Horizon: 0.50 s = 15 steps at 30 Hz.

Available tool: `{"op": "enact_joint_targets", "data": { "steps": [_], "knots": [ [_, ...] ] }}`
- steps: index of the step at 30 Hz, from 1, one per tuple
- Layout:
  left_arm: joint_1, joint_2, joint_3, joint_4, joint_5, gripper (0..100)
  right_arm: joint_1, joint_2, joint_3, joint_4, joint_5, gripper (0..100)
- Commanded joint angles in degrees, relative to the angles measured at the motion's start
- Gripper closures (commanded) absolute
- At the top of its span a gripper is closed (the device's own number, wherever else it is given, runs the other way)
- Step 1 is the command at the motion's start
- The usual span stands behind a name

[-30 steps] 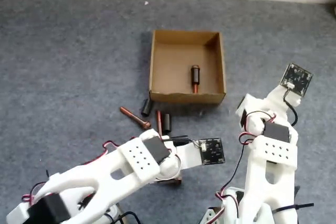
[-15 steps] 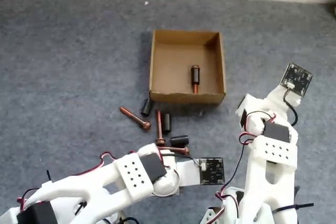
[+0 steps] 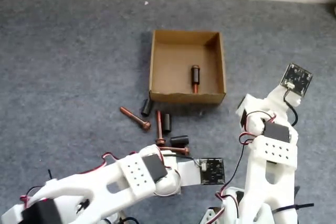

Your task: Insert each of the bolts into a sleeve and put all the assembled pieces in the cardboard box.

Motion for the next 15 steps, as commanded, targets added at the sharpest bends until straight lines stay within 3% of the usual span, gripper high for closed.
{"op": "enact_joint_targets", "data": {
  "steps": [1, 8, 13, 15],
  "knots": [
    [-0.2, 7.2, -2.6, -3.6, 0.4, 86, 0.5, -2.2, -0.7, -1.8, -0.5, 99.4],
    [-0.2, 13.7, -7.3, -1.3, 0.5, 88, 0.4, -2.2, -0.7, -1.8, -0.5, 99.4],
    [-0.2, 13.7, -7.2, -1.3, 0.6, 99, 0.4, -2.2, -0.7, -1.8, -0.5, 99.4],
    [-0.3, 13.6, -7.2, -1.2, 0.6, 99, 0.4, -2.2, -0.7, -1.8, -0.5, 99.4]
  ]
}}
